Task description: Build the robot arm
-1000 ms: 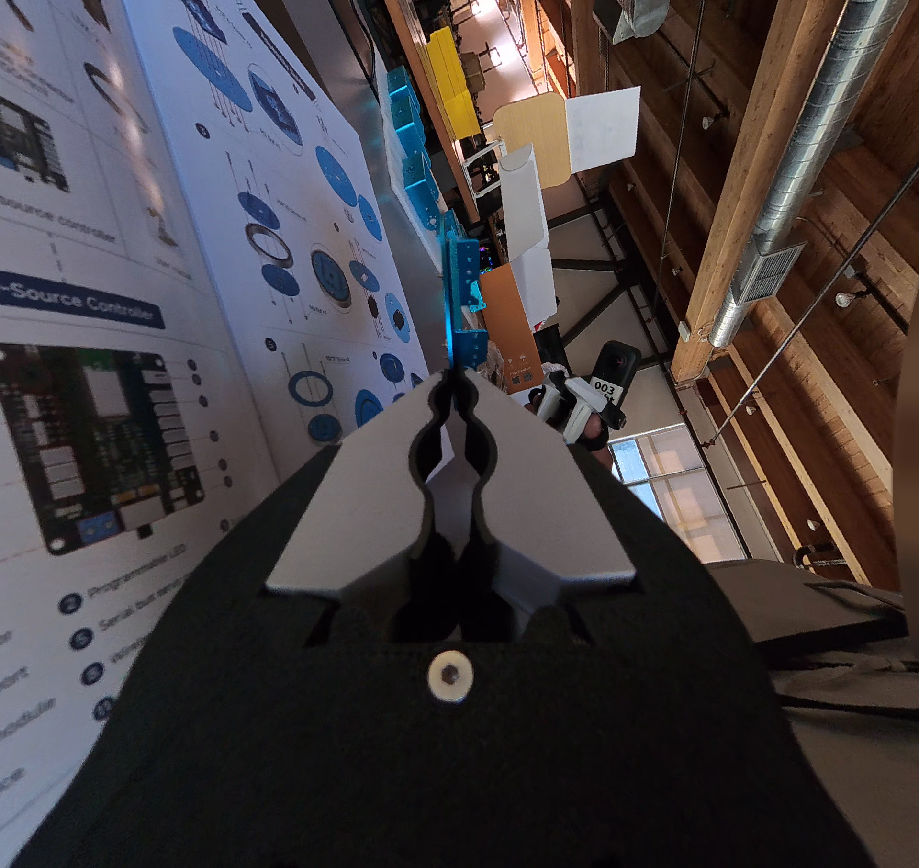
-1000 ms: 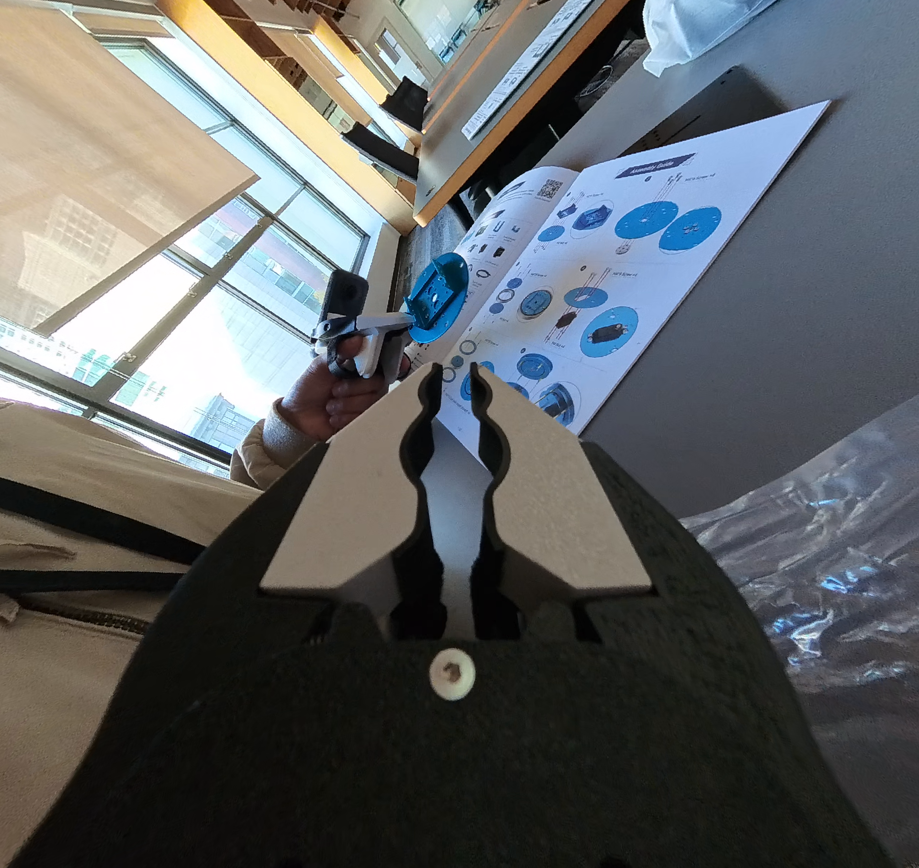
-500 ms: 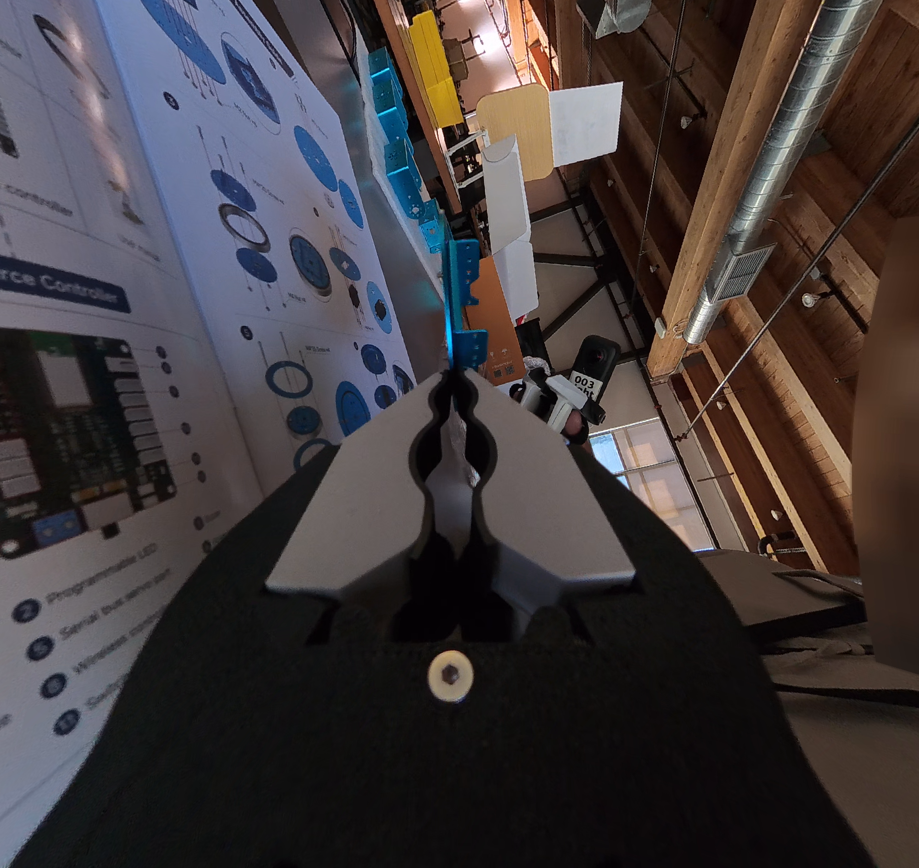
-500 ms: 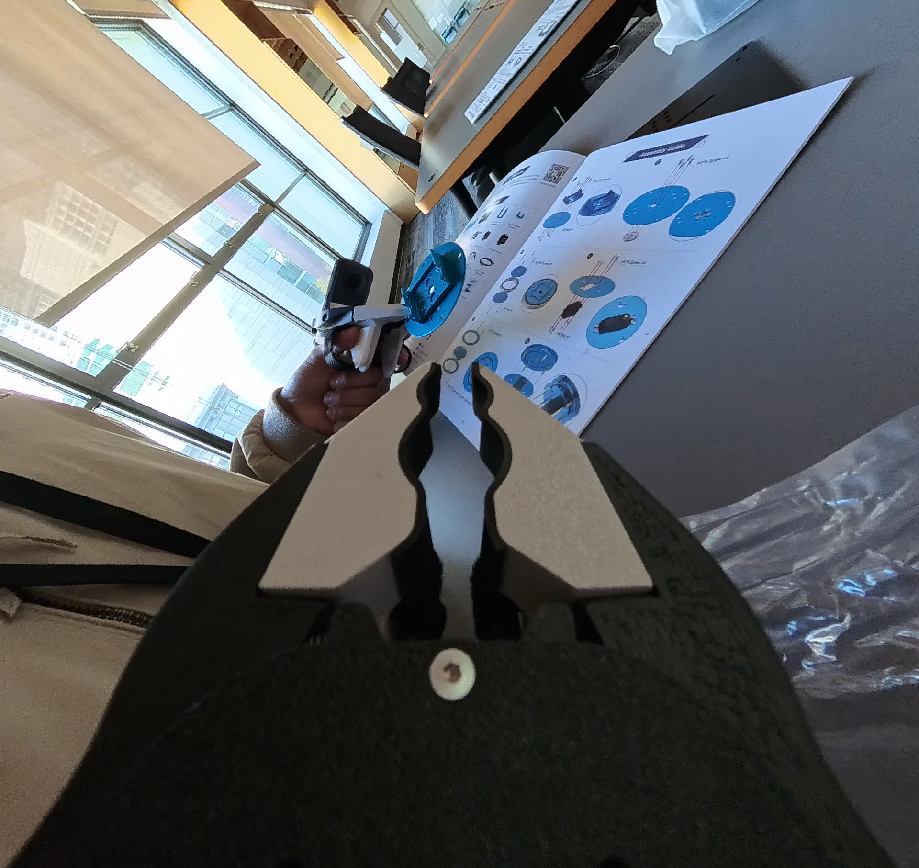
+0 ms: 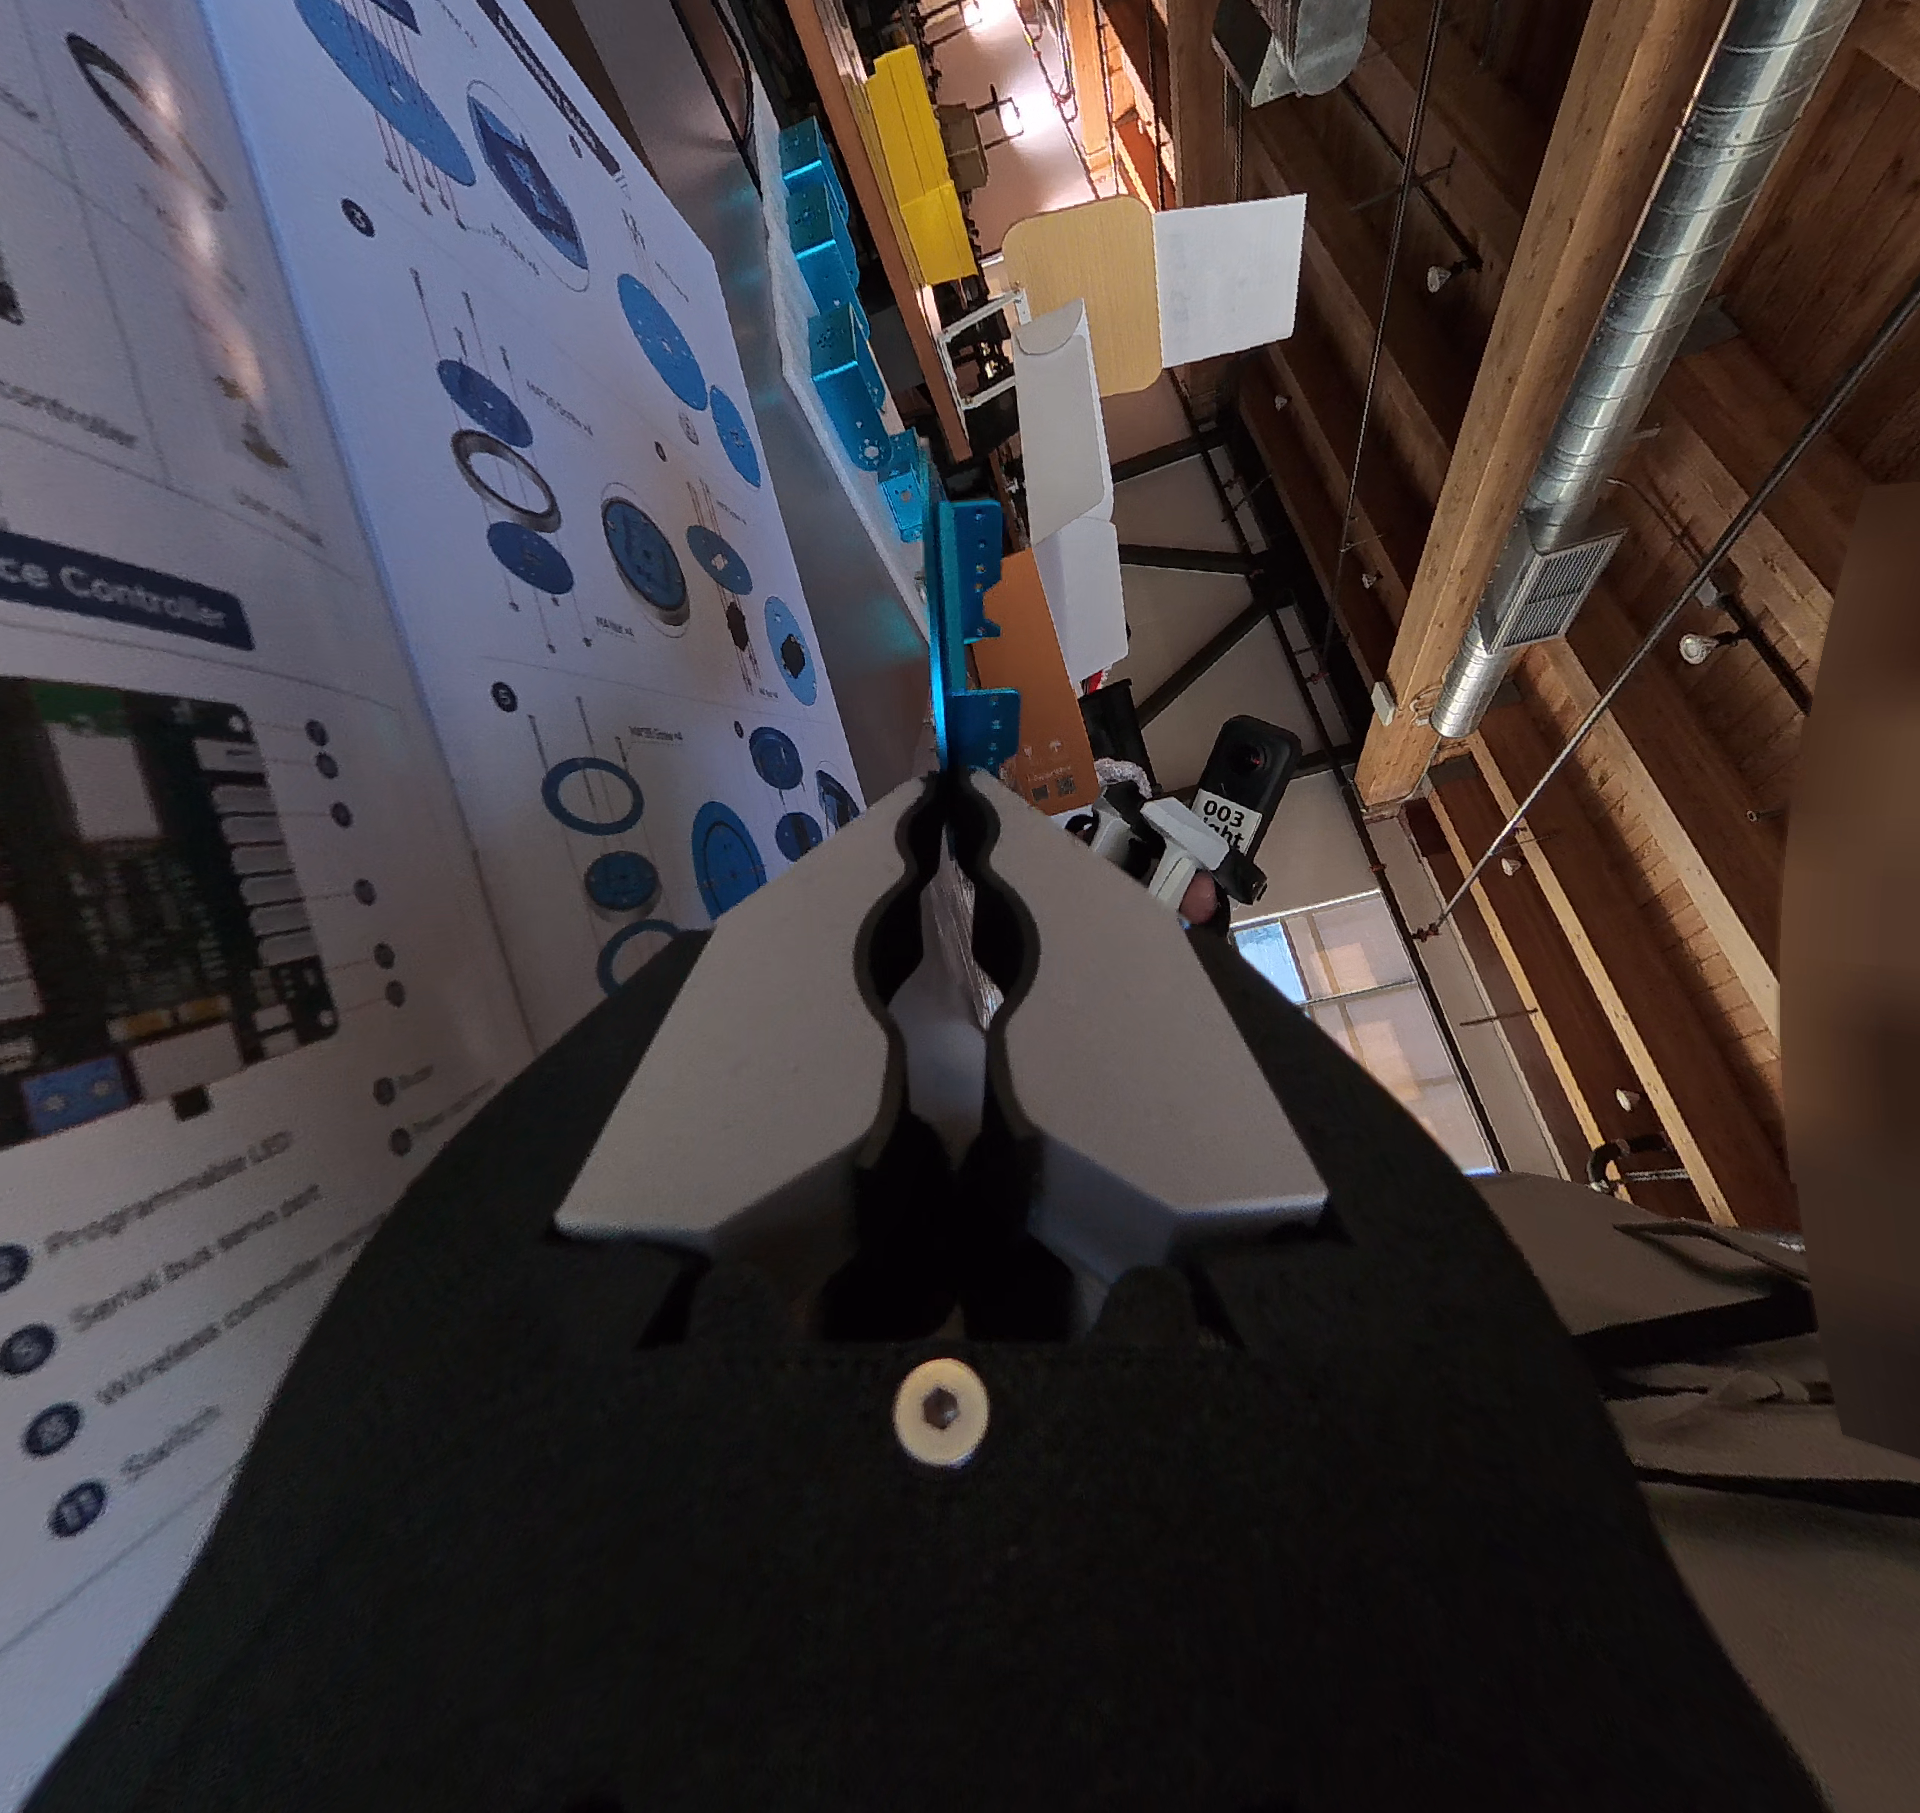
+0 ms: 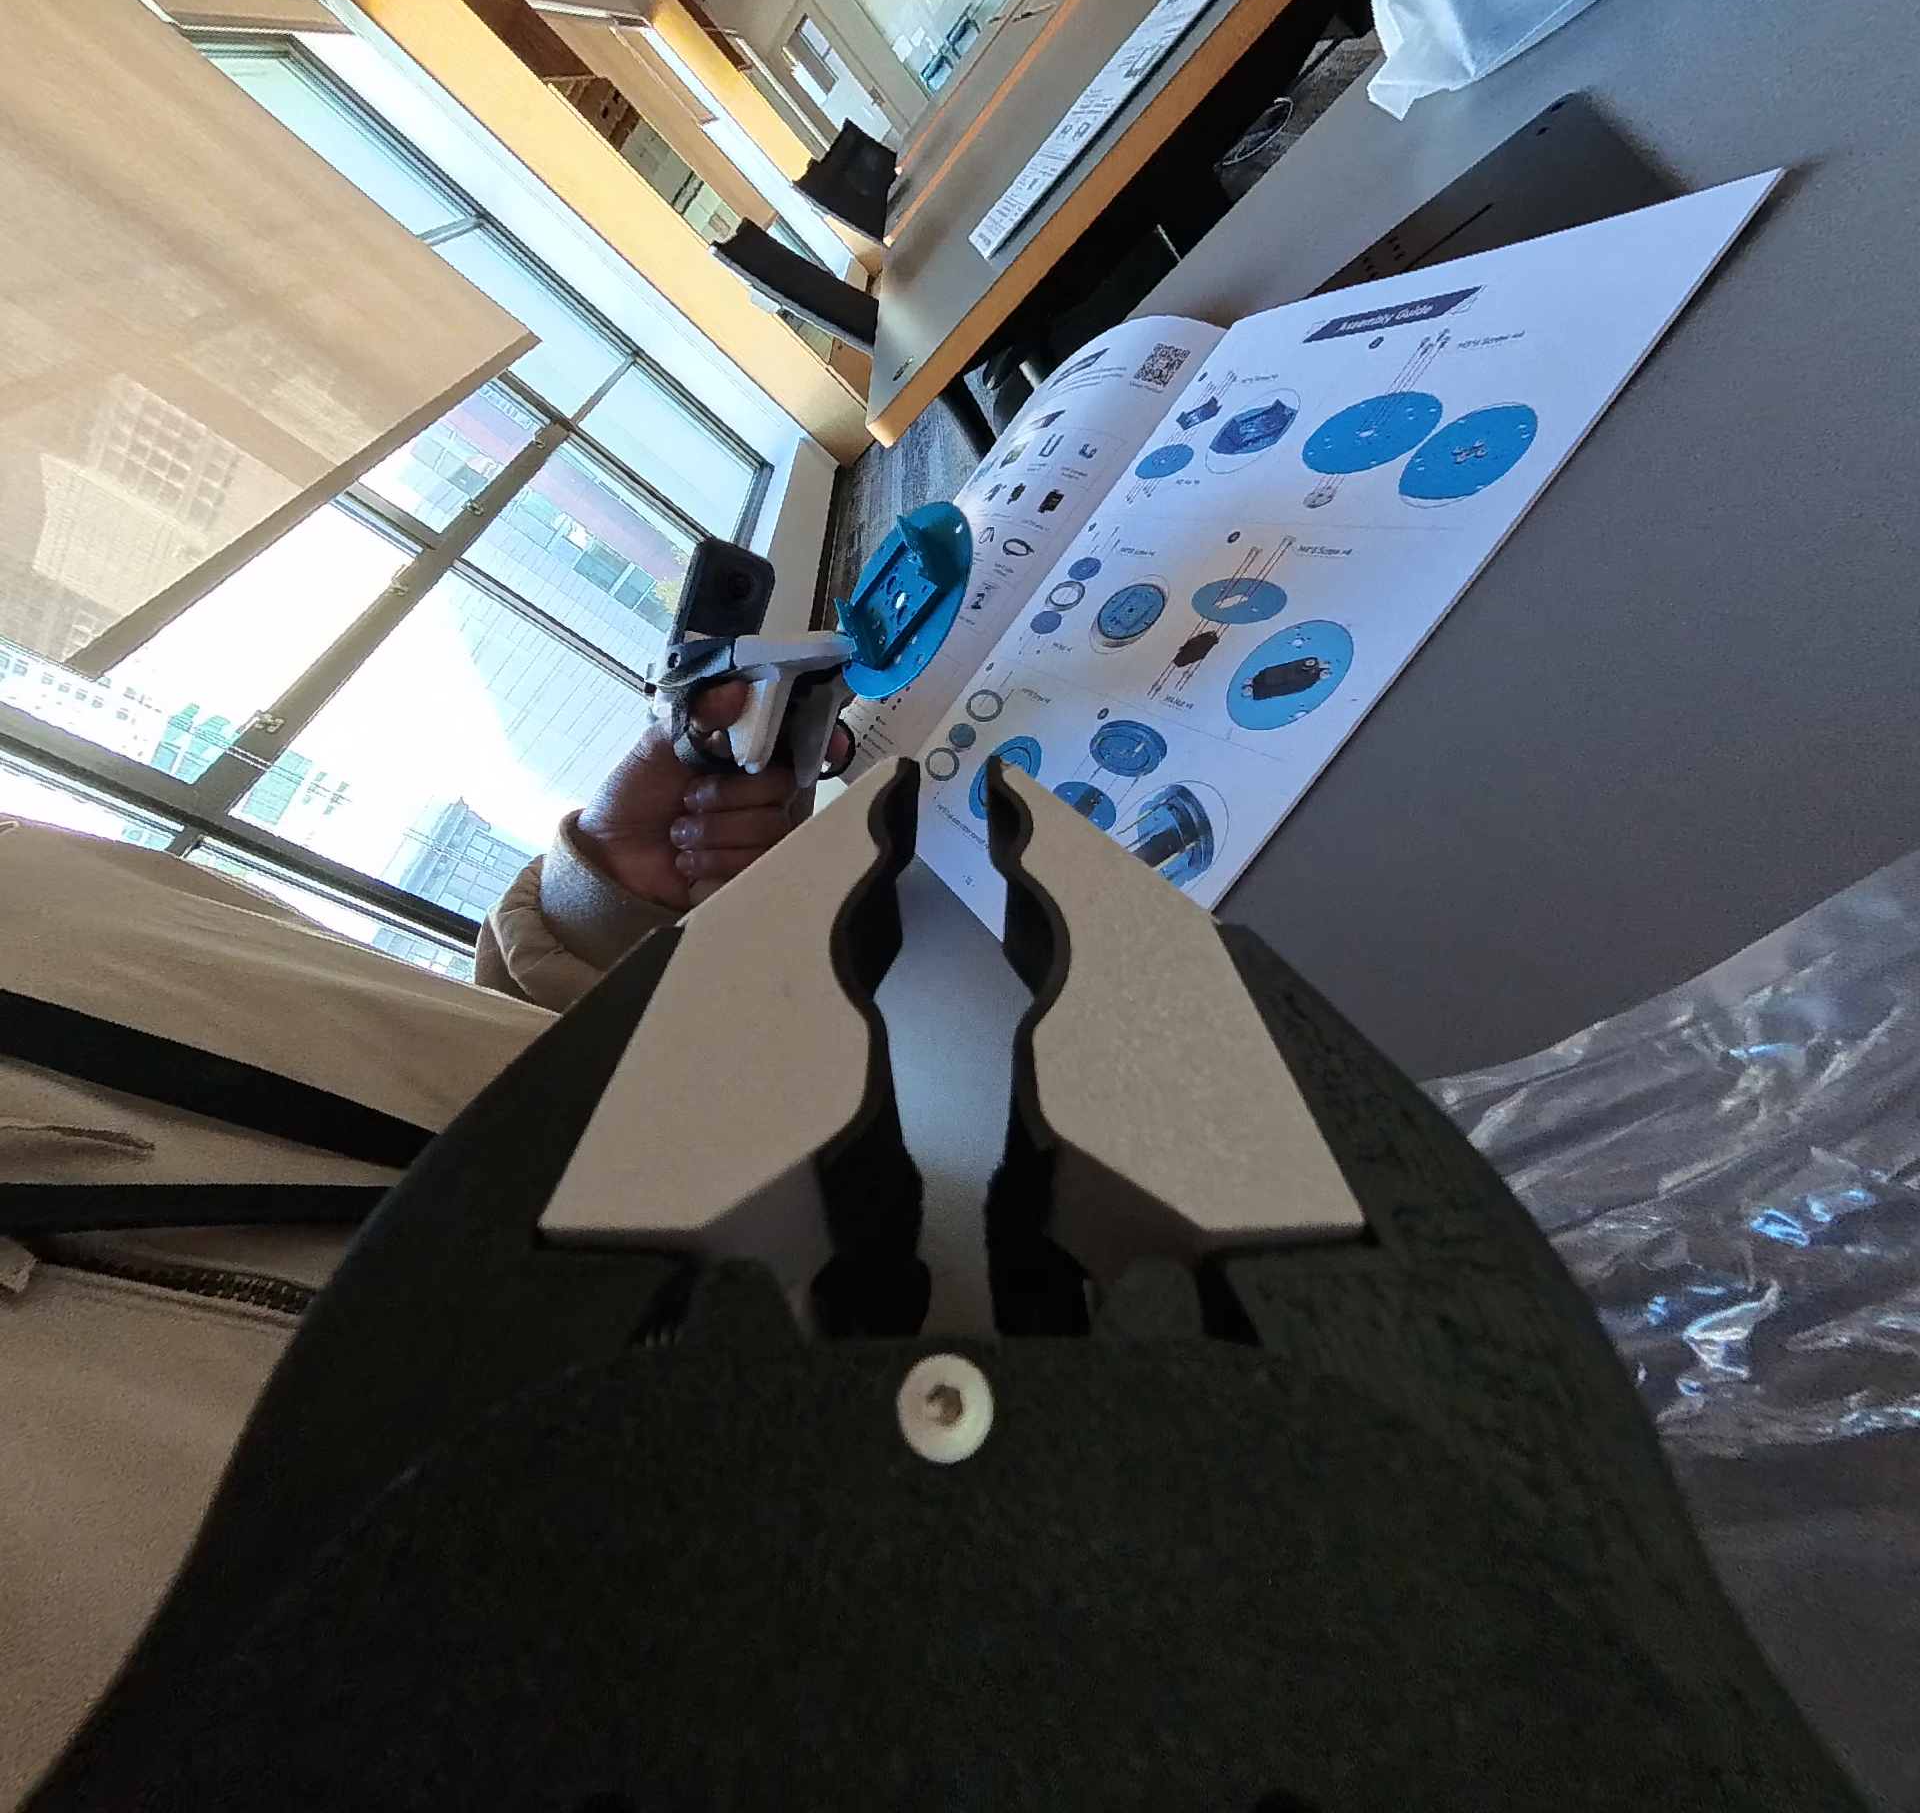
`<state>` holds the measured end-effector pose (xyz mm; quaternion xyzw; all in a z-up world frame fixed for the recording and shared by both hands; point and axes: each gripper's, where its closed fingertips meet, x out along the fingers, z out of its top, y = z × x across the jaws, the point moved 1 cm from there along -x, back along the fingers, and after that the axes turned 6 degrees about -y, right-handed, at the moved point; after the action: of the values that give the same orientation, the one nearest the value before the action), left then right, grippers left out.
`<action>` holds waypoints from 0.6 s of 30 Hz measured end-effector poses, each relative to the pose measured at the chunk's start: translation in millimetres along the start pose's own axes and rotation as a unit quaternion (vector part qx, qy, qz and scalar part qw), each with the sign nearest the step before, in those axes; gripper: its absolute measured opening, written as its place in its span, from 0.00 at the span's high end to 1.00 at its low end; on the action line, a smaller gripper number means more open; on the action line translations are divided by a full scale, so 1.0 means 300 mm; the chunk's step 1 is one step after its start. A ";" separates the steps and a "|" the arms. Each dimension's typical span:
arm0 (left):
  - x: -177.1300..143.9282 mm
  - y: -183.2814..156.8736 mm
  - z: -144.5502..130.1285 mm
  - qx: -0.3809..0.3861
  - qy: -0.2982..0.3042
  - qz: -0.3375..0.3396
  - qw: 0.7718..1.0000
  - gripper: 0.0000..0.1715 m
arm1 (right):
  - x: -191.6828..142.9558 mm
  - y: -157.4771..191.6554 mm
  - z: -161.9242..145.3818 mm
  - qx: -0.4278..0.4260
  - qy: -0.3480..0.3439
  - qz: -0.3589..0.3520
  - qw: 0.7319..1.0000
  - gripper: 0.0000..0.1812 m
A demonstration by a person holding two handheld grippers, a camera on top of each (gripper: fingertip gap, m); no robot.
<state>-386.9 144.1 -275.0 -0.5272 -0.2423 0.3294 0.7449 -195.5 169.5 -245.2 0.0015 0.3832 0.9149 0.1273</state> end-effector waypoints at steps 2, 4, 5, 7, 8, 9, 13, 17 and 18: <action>0.006 -0.003 0.007 -0.023 -0.009 -0.001 1.000 1.00 | 0.002 0.001 -0.001 0.001 0.000 0.000 1.000 0.94; 0.019 -0.010 0.011 -0.058 -0.012 -0.007 0.998 1.00 | 0.007 0.005 -0.006 0.003 0.003 0.003 1.000 0.94; 0.027 -0.010 0.012 -0.070 -0.011 -0.005 0.997 1.00 | 0.010 0.007 -0.009 0.004 0.004 0.005 1.000 0.93; 0.040 -0.010 0.014 -0.091 -0.008 0.002 0.996 1.00 | 0.014 0.014 -0.014 0.005 0.007 0.008 1.000 0.93; 0.046 -0.010 0.015 -0.098 -0.004 0.008 0.995 1.00 | 0.016 0.019 -0.015 0.004 0.007 0.010 1.000 0.93; 0.051 -0.011 0.016 -0.097 -0.001 0.016 0.995 1.00 | 0.016 0.026 -0.016 0.003 0.008 0.012 1.000 0.93; 0.071 -0.033 0.023 -0.093 0.013 0.026 0.995 1.00 | 0.019 0.037 -0.016 -0.002 0.008 0.013 1.000 0.93; 0.081 -0.045 0.027 -0.098 0.014 0.026 0.995 1.00 | 0.020 0.043 -0.020 0.001 0.011 0.017 1.000 0.93; 0.082 -0.044 0.026 -0.098 0.014 0.027 0.995 1.00 | 0.022 0.044 -0.022 0.003 0.012 0.018 1.000 0.93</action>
<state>-372.9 164.5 -259.5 -0.6086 -0.2487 0.3163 0.6839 -205.6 157.6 -241.3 -0.0023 0.3871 0.9159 0.1064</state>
